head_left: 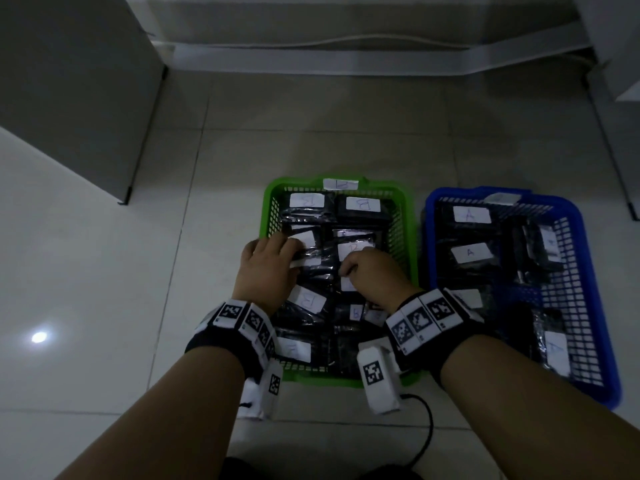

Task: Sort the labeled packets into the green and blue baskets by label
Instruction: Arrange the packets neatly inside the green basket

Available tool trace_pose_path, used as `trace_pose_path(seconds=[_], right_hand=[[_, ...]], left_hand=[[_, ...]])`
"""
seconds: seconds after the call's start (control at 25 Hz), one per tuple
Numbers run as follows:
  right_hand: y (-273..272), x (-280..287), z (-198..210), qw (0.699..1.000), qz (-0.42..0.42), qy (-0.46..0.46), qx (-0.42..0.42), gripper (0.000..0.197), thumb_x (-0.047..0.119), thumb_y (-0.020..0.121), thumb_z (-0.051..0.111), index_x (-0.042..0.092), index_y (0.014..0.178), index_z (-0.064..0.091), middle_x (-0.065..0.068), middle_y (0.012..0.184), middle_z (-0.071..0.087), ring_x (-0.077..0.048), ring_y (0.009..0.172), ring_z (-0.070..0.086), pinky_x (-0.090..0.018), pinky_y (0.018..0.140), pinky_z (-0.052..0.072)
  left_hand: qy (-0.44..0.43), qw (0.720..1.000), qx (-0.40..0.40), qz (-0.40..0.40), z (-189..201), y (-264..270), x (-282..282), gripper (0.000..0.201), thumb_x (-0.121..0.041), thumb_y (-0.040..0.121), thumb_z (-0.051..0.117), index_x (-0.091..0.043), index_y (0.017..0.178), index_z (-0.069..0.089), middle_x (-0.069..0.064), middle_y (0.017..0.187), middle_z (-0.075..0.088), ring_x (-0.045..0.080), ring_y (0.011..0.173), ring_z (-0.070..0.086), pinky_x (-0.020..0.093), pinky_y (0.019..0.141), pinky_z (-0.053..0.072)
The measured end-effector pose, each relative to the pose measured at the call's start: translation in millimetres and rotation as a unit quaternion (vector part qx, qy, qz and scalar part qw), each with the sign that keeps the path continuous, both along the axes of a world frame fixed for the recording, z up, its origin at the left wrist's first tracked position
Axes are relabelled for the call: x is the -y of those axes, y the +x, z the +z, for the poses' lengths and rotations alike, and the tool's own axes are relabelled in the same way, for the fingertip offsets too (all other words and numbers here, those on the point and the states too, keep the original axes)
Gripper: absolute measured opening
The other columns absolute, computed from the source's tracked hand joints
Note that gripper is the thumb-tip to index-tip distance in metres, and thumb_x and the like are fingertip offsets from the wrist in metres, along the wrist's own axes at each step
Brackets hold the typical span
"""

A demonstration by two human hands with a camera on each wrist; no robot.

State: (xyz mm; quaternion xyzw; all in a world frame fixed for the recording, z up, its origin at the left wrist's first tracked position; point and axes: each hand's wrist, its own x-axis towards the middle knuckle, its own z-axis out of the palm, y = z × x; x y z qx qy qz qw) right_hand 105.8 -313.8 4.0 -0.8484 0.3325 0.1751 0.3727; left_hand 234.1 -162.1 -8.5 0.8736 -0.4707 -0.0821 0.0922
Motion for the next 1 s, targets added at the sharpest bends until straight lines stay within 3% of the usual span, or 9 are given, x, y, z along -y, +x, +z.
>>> trace_pose_path(seconds=[0.08,0.16,0.28,0.4,0.48,0.6,0.72,0.88,1.0], right_hand=[[-4,10,2,0.995,0.070,-0.056,-0.037,0.038,0.000,0.090,0.046,0.018,0.117,0.065,-0.013,0.131,0.046,-0.030,0.122,0.044,-0.029,0.100,0.040],[-8,16,0,0.987,0.112,-0.111,-0.025,0.040,0.000,0.090,0.046,0.025,0.118,0.062,-0.013,0.134,0.036,-0.033,0.126,0.034,-0.039,0.101,0.040],[-6,24,-8,0.965,0.134,-0.218,0.051,0.038,-0.004,0.081,0.053,0.019,0.112,0.056,-0.015,0.132,0.033,-0.034,0.117,0.038,-0.040,0.081,0.048],[4,31,-16,0.946,0.178,-0.269,0.029,0.052,0.001,0.075,0.064,0.015,0.121,0.045,-0.014,0.131,0.035,-0.033,0.106,0.048,-0.039,0.070,0.050],[5,31,-22,0.953,0.157,-0.259,0.005,0.059,0.010,0.073,0.074,0.015,0.122,0.041,-0.015,0.129,0.034,-0.031,0.094,0.052,-0.036,0.066,0.049],[-4,32,-22,0.977,0.076,-0.198,0.028,0.049,0.013,0.075,0.076,0.014,0.111,0.043,-0.013,0.122,0.035,-0.025,0.077,0.049,-0.030,0.063,0.042],[-17,33,-14,0.980,0.008,-0.186,0.064,0.031,0.020,0.081,0.071,0.011,0.102,0.051,-0.013,0.113,0.047,-0.026,0.086,0.054,-0.032,0.071,0.044],[-31,10,-4,0.968,0.133,-0.200,-0.069,0.056,0.050,0.079,0.068,0.007,0.112,0.054,-0.012,0.105,0.062,-0.027,0.096,0.059,-0.032,0.076,0.049],[-35,-5,1,0.962,0.161,-0.198,-0.095,0.054,0.037,0.078,0.071,0.005,0.116,0.049,-0.013,0.108,0.061,-0.026,0.094,0.058,-0.028,0.067,0.043]], left_hand=[[0.005,1.000,-0.016,0.000,4,-5,3,0.044,-0.025,0.074,0.069,-0.024,0.116,0.054,0.003,0.125,0.050,0.028,0.113,0.051,0.041,0.097,0.039],[0.034,0.999,-0.039,-0.011,3,-8,7,0.056,-0.025,0.069,0.073,-0.026,0.120,0.050,0.003,0.138,0.041,0.028,0.121,0.045,0.040,0.098,0.040],[0.053,0.998,-0.030,-0.017,-6,-7,19,0.062,-0.029,0.069,0.073,-0.027,0.123,0.044,0.002,0.141,0.036,0.027,0.124,0.042,0.040,0.098,0.041],[0.037,0.998,0.028,-0.039,-13,2,30,0.061,-0.032,0.068,0.073,-0.026,0.121,0.044,0.000,0.134,0.042,0.025,0.121,0.043,0.041,0.092,0.042],[0.016,0.998,0.035,-0.048,-17,4,27,0.060,-0.032,0.068,0.073,-0.024,0.121,0.045,-0.001,0.133,0.043,0.025,0.120,0.043,0.041,0.091,0.043],[-0.014,0.999,0.007,-0.050,-20,4,23,0.059,-0.029,0.068,0.074,-0.023,0.120,0.045,0.000,0.132,0.043,0.026,0.120,0.042,0.043,0.093,0.045],[-0.029,0.998,-0.019,-0.054,-19,2,20,0.058,-0.032,0.070,0.074,-0.022,0.120,0.047,0.002,0.133,0.040,0.026,0.121,0.040,0.044,0.098,0.043],[-0.043,0.991,-0.054,-0.112,-14,-10,7,0.039,-0.030,0.075,0.071,-0.022,0.111,0.058,0.003,0.123,0.046,0.024,0.113,0.042,0.042,0.095,0.043],[0.050,0.979,-0.122,-0.153,-12,-16,-2,0.031,-0.036,0.079,0.070,-0.028,0.108,0.065,-0.003,0.119,0.054,0.021,0.115,0.046,0.039,0.098,0.042]])
